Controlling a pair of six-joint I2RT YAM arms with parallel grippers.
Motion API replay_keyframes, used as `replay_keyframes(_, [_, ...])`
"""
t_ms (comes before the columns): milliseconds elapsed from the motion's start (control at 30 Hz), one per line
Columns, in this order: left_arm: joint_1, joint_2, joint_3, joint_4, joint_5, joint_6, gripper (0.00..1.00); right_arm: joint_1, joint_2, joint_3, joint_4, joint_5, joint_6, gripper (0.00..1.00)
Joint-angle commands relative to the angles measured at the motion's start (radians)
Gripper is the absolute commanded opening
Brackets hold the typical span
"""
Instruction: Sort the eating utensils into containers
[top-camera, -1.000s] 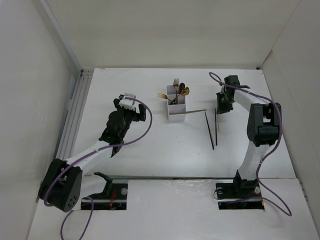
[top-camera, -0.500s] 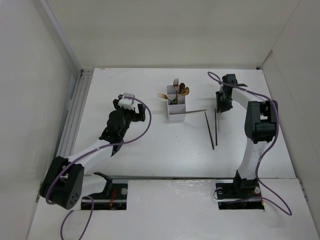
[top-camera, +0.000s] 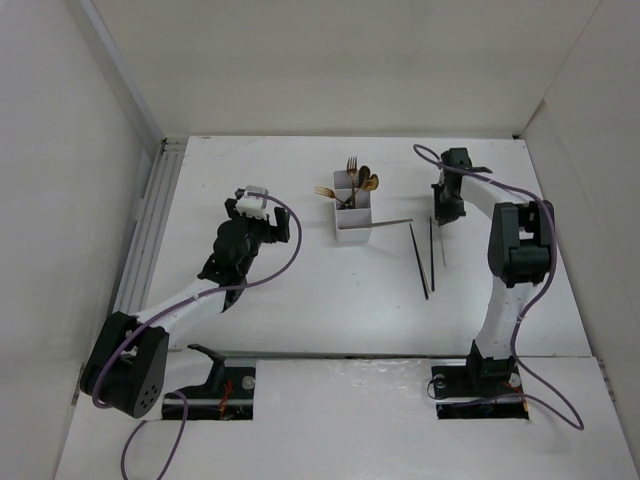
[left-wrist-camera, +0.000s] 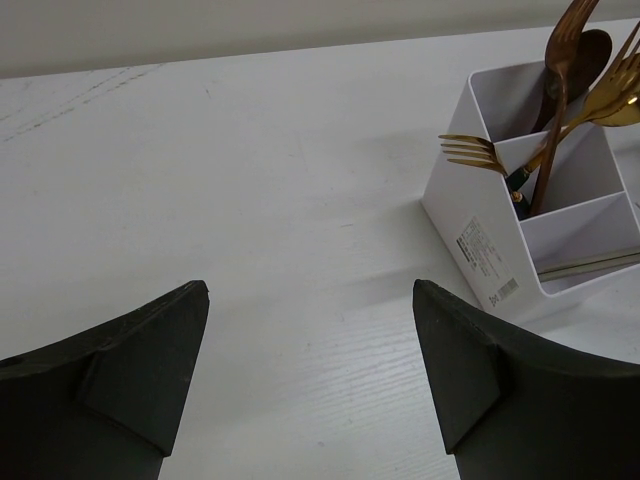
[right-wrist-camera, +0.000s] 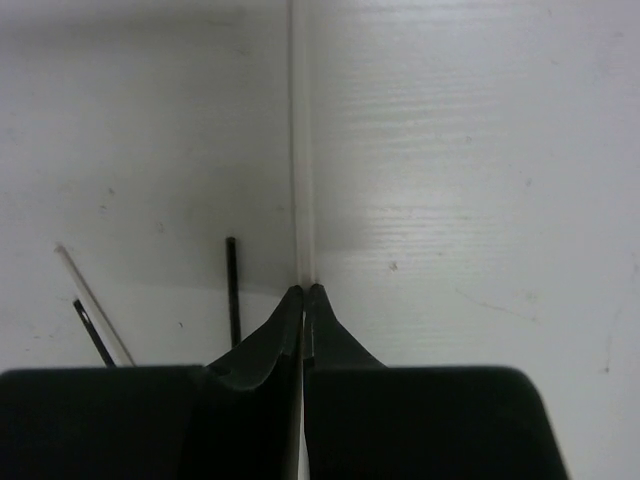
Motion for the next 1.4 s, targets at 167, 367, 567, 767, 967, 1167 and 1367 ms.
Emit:
replay_keyframes(167, [0.005,-0.015,0.007,0.035,-0.002,0.007,0.81,0.038,-0.389,-0.1,0.152,0.235,0.071,0.0])
replay_keyframes(367, [0.005,-0.006,0.048,0.026,0.007,0.029,0.81,0.227,-0.749,-0.348,0.547,0.432,0.136,0.0])
replay_keyframes(567, [0.005,0.015,0.08,0.015,0.007,0.047,0.81,0.509,-0.762,-0.406,0.783,0.557,0.234,0.0])
replay_keyframes(767, [0.005,0.015,0.07,0.006,0.007,0.047,0.81,0.6,-0.605,-0.459,1.177,0.487,0.222,0.0])
replay_keyframes(967, [0.005,0.006,0.051,0.006,-0.005,0.047,0.81,0.6,-0.487,-0.44,1.256,0.436,0.222,0.0])
replay_keyframes(1167, [0.005,0.006,0.042,0.006,-0.014,0.047,0.81,0.6,-0.51,-0.477,1.244,0.427,0.222,0.0])
replay_keyframes(1367, [0.005,0.015,0.042,0.026,-0.005,0.037,0.81,0.562,-0.464,-0.411,1.108,0.369,0.247,0.0])
